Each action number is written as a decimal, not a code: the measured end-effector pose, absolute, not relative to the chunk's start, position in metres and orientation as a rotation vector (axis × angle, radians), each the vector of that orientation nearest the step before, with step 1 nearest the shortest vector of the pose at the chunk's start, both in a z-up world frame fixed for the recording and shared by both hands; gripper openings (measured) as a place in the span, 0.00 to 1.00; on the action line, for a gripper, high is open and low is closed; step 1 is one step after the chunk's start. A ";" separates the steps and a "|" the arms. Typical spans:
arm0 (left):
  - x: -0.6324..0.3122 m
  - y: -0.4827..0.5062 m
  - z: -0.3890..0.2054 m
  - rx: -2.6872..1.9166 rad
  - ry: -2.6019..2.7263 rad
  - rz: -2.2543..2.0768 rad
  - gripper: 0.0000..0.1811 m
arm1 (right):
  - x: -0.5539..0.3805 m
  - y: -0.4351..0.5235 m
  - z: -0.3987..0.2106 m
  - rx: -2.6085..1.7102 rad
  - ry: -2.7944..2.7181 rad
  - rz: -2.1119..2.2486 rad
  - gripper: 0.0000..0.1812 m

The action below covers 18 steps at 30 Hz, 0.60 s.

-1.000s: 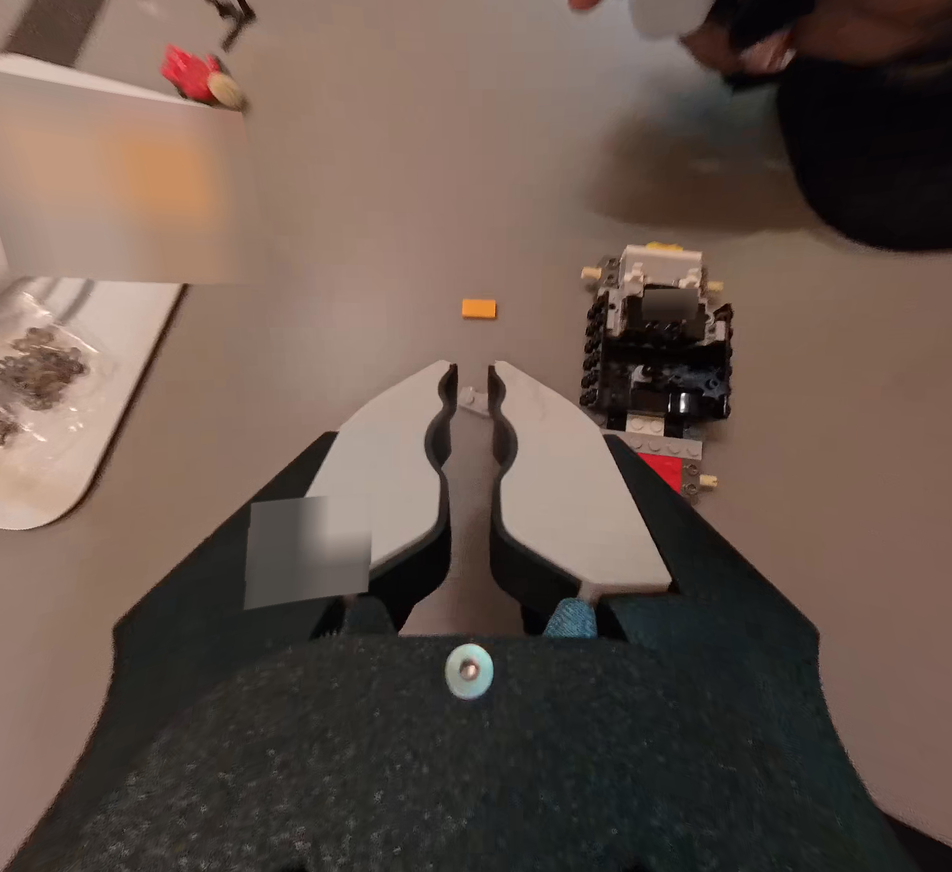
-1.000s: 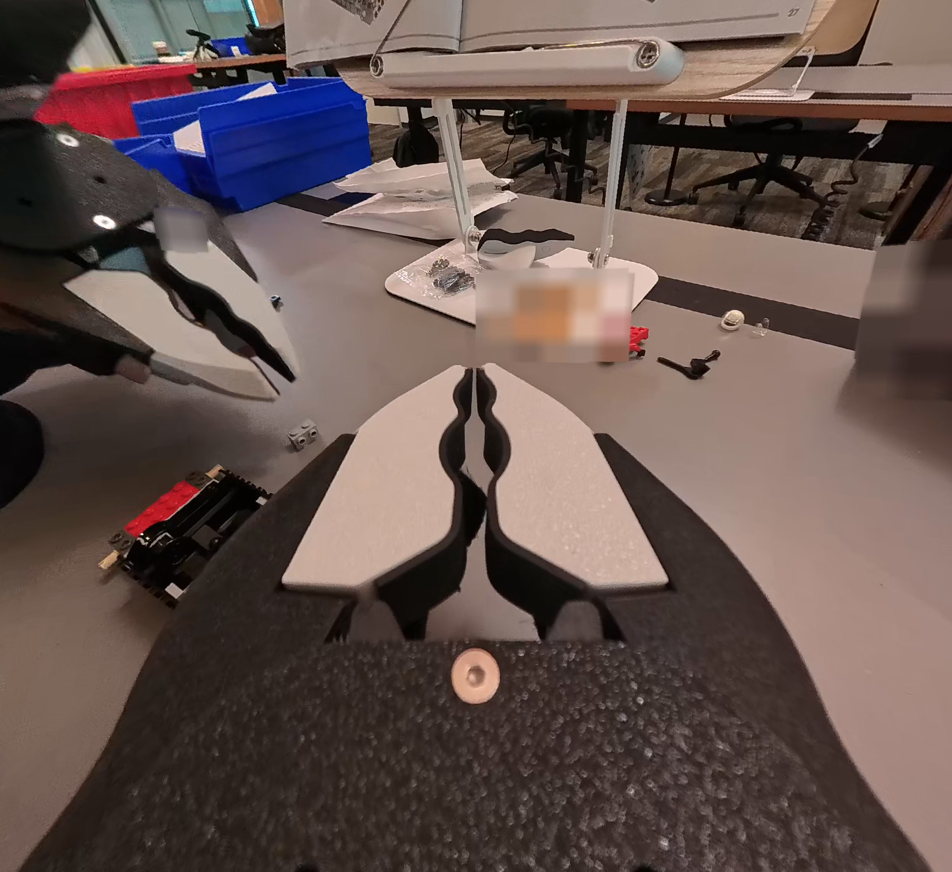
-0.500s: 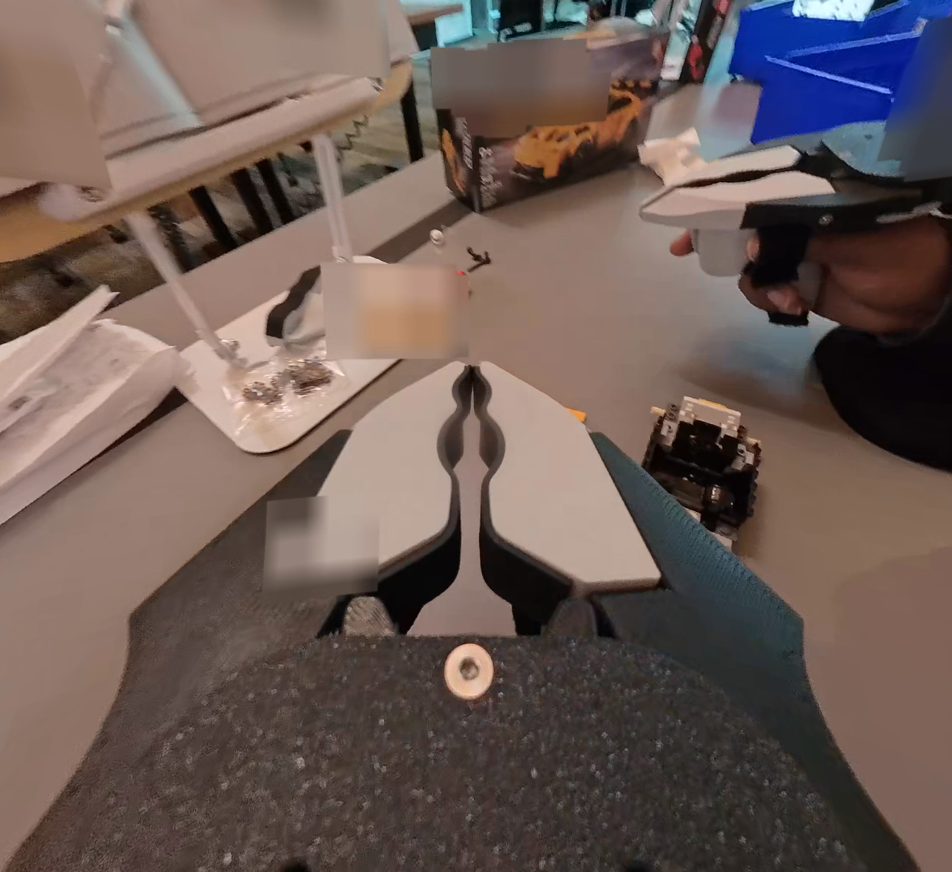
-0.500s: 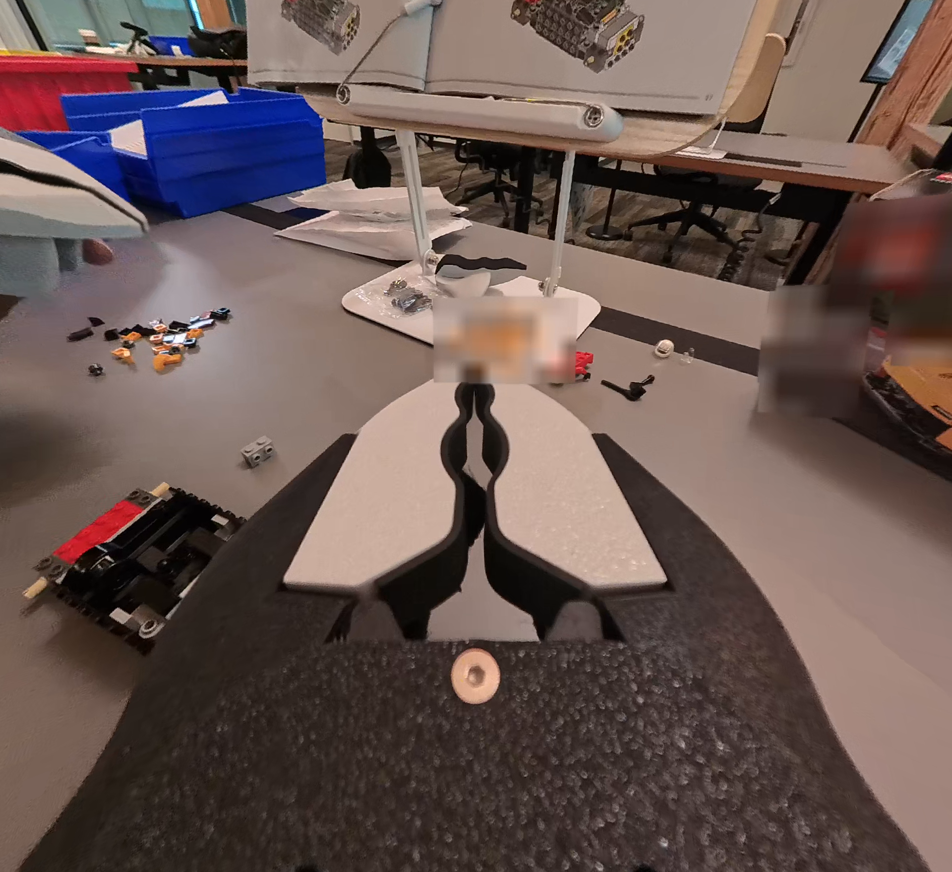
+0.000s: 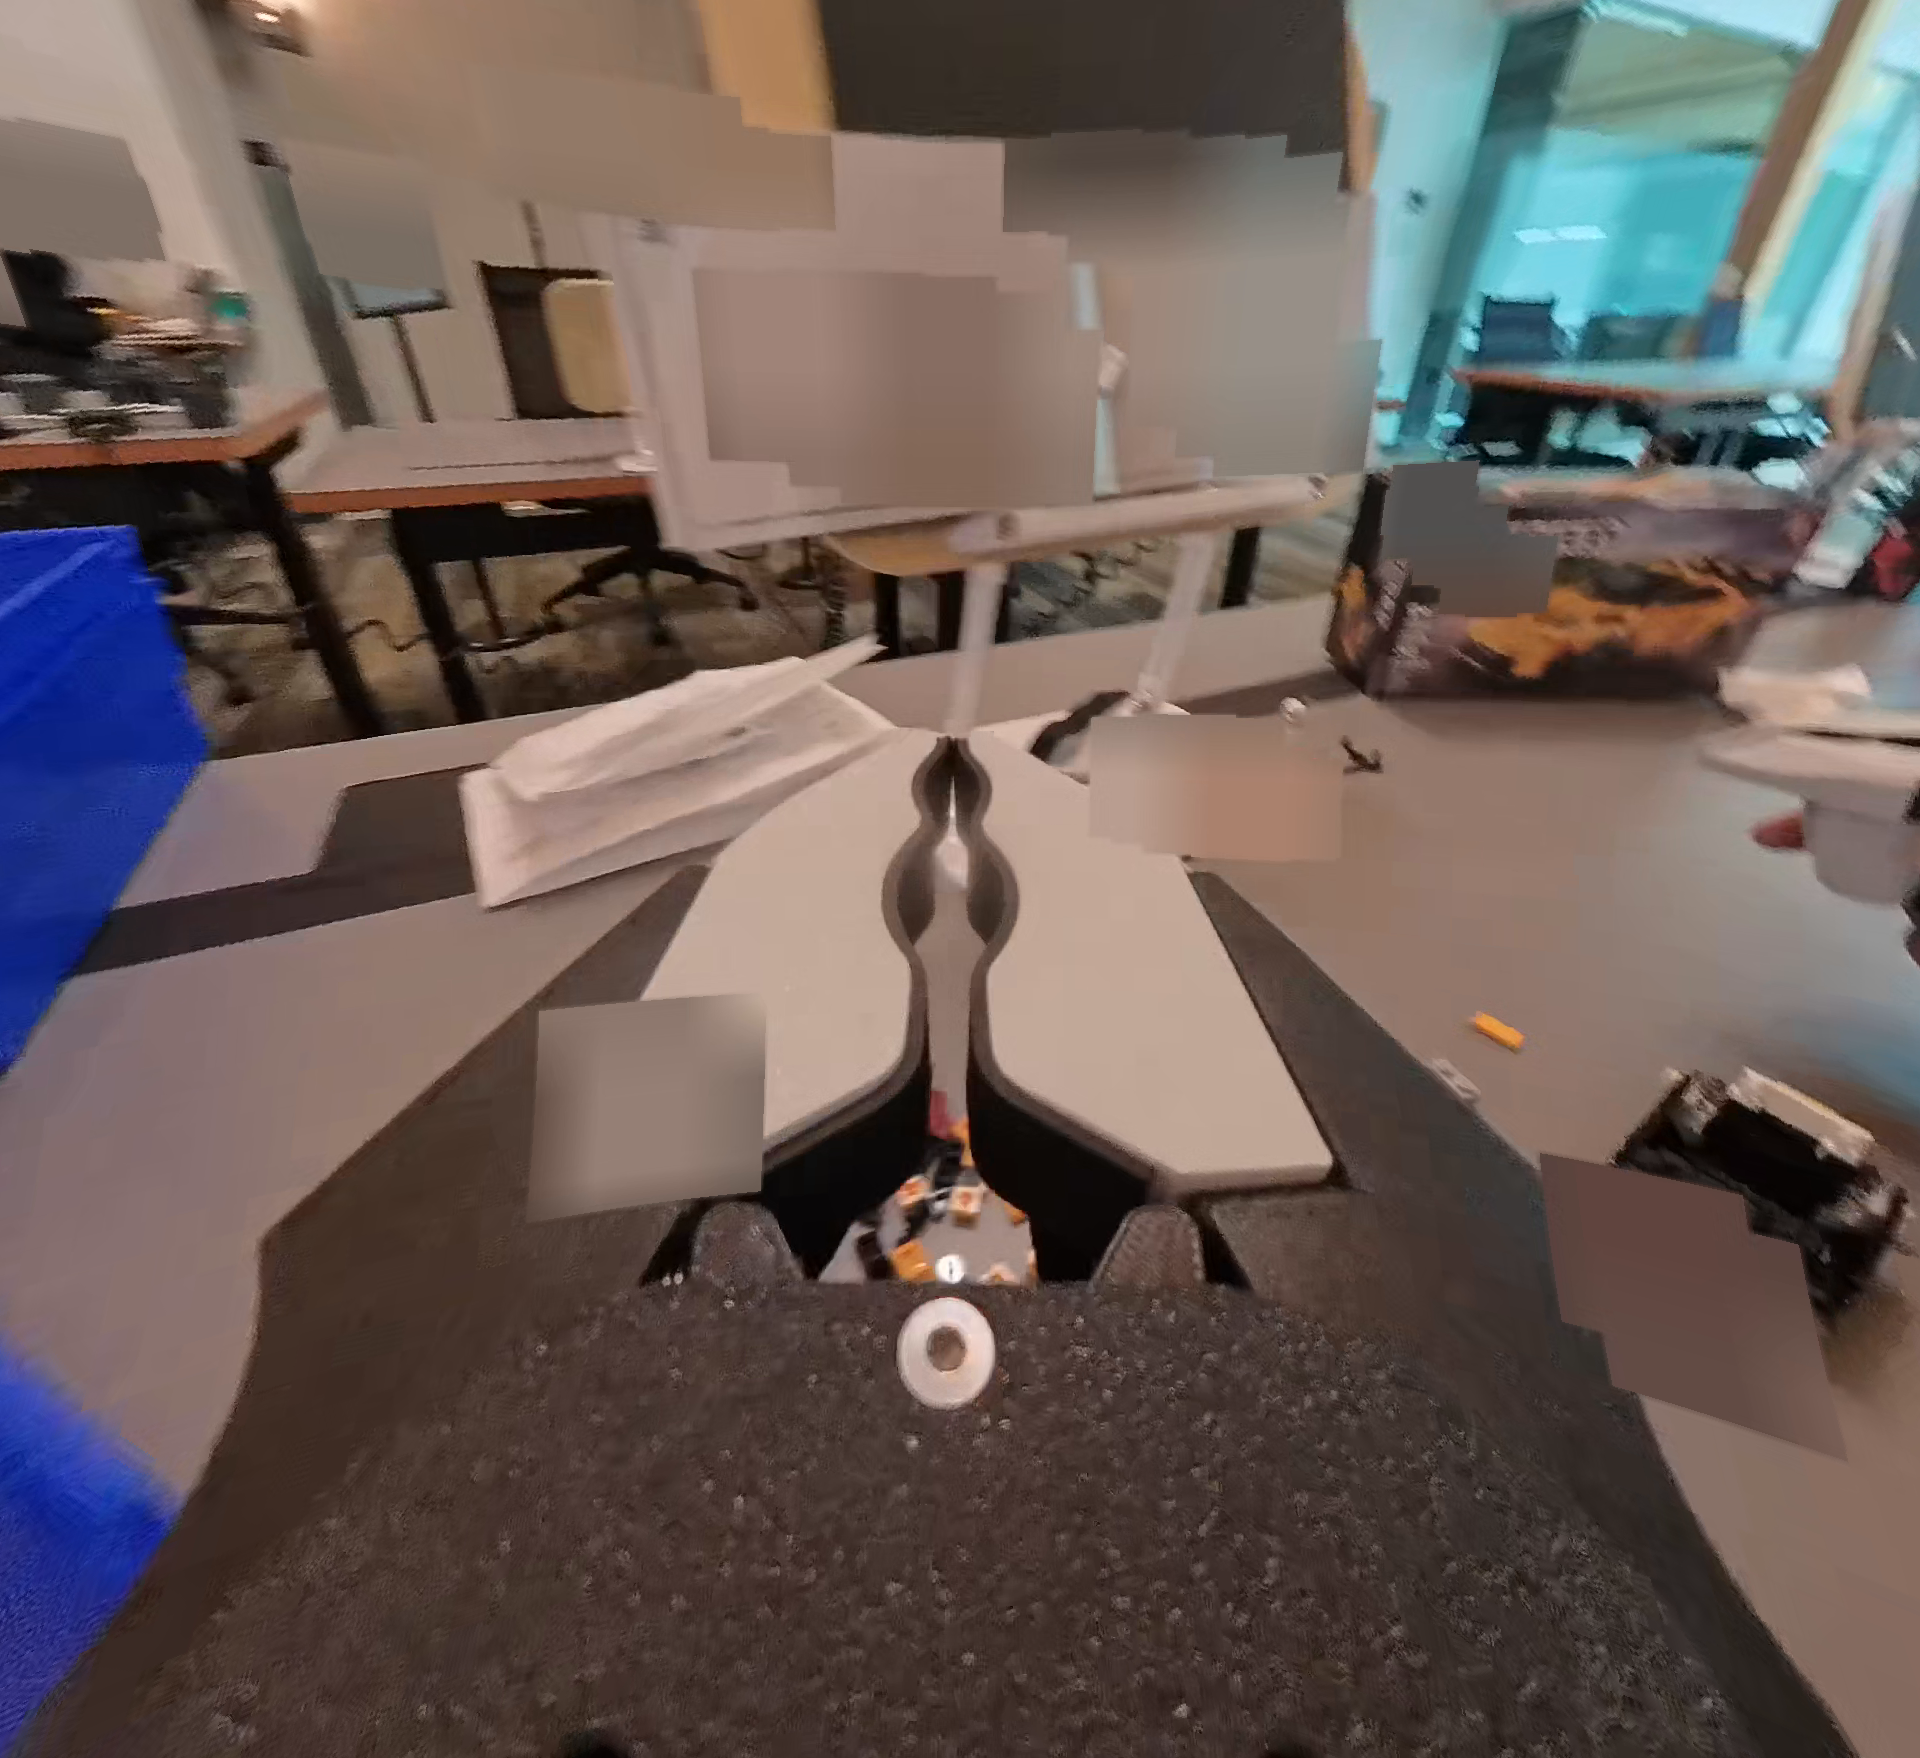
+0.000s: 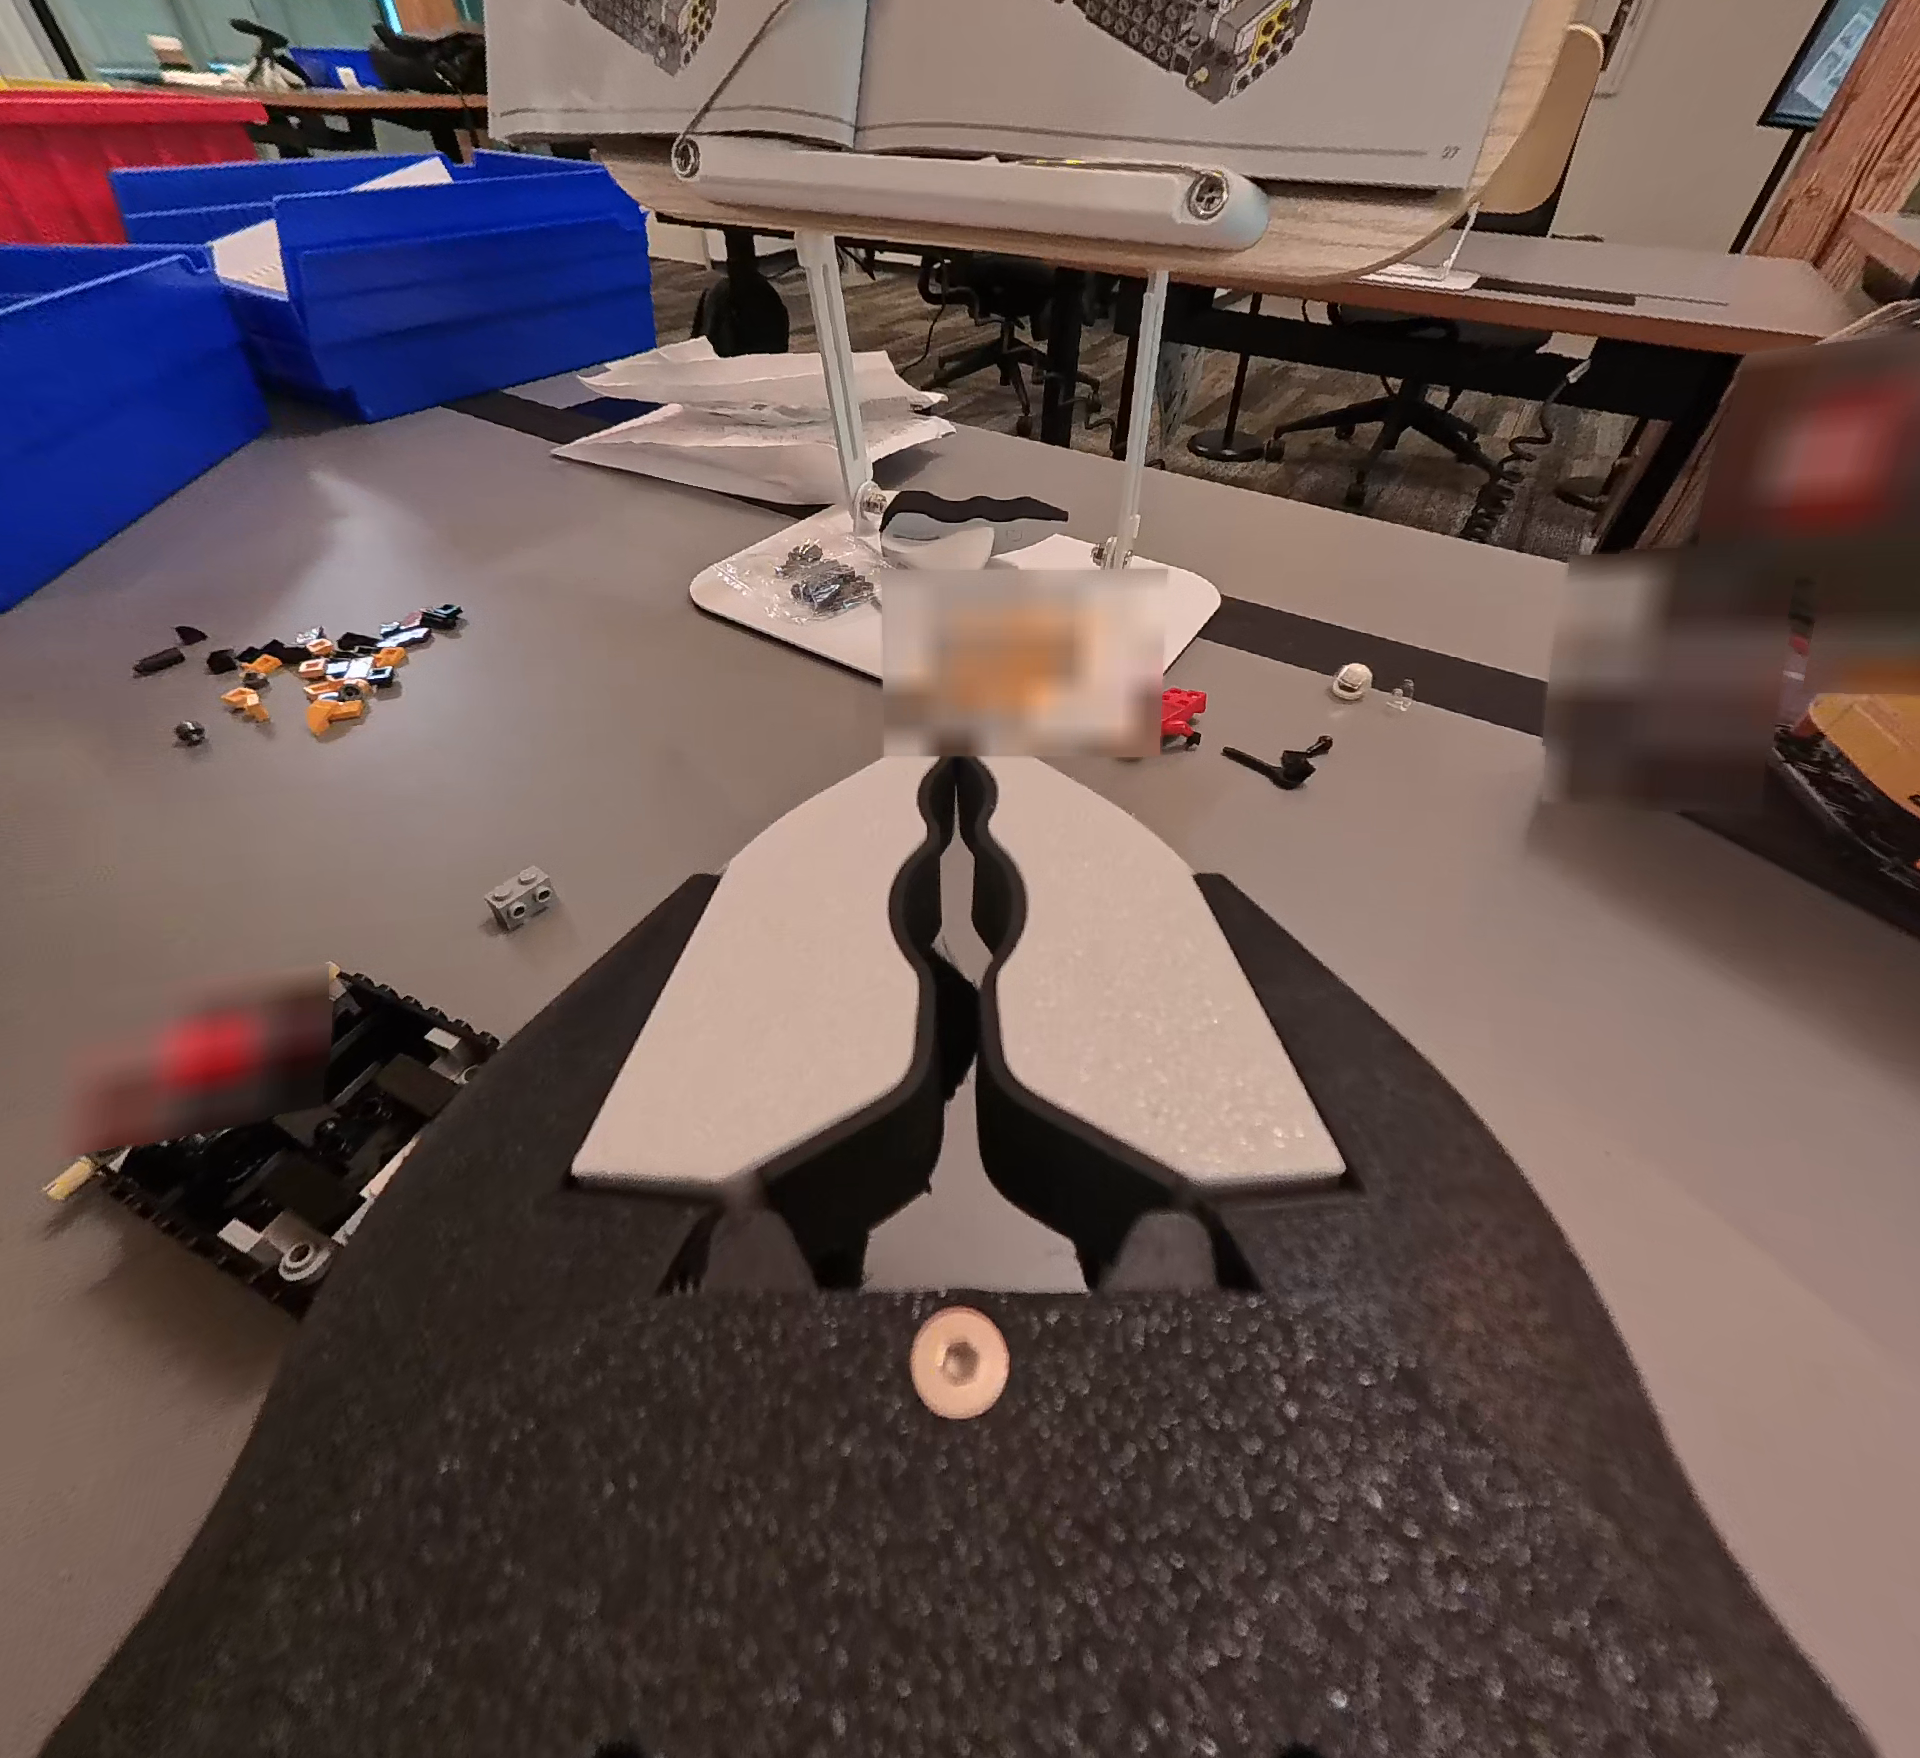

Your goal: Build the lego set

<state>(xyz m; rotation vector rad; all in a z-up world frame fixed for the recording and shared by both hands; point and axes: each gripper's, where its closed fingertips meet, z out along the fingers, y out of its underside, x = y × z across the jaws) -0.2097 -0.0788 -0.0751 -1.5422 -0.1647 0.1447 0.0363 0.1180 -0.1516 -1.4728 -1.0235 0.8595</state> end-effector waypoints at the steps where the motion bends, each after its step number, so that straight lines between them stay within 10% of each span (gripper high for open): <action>1: -0.220 -0.090 -0.071 -1.520 -0.205 0.156 0.00 | 0.036 0.118 -0.152 -1.474 -1.026 0.859 0.00; 18: -0.310 -0.200 -0.115 -1.700 -0.463 0.411 0.14 | 0.032 0.116 -0.159 -1.503 -1.042 0.874 0.00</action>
